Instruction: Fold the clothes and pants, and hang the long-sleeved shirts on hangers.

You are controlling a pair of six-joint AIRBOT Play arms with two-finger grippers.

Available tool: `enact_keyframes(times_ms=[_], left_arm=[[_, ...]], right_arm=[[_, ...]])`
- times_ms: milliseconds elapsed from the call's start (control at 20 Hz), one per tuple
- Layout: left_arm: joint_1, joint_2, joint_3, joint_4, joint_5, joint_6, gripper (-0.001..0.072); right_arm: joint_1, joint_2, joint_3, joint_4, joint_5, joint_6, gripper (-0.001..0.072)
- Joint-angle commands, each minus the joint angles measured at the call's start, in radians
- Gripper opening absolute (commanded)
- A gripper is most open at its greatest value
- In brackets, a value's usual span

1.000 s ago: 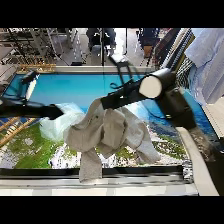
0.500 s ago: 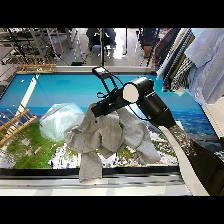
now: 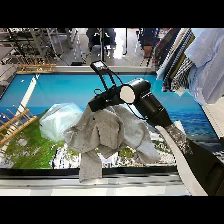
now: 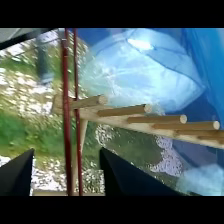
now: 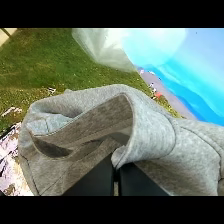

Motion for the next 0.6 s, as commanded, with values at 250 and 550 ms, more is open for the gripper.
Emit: enact_keyframes(times_ms=[250, 550], left_arm=[[-0.019, -0.011, 0.017, -0.011, 0.034, 0.007, 0.0023], [-0.031, 0.258, 0.074, -0.428, 0.019, 0.281, 0.0023]], right_arm=[[0.001, -0.001, 0.001, 0.003, 0.027, 0.023, 0.0028], [0.001, 0.000, 0.001, -0.006, 0.037, 0.022, 0.0028]])
